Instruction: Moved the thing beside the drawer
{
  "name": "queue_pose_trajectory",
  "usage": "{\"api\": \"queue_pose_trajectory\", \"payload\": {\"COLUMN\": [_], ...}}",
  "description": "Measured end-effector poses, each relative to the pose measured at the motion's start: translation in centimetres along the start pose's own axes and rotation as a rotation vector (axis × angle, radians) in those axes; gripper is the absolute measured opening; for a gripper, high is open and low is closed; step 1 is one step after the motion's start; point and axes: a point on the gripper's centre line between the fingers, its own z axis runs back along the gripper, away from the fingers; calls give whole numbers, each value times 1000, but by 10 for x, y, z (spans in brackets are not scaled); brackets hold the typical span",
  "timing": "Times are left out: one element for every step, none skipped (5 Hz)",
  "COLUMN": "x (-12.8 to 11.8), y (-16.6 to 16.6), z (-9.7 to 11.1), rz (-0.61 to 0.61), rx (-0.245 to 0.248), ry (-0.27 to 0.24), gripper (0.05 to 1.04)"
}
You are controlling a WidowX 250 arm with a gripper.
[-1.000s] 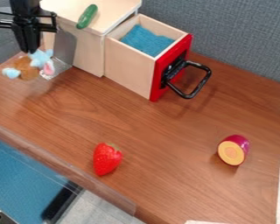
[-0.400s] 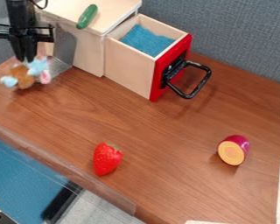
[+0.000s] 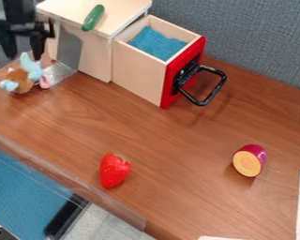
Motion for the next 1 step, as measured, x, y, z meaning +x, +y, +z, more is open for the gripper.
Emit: {"api": "queue_pose_trajectory", "payload": {"x": [-7], "y": [2], "z": [22], "rz": [-65], "rx": [-29], "ry": [-43], "gripper": [1014]}}
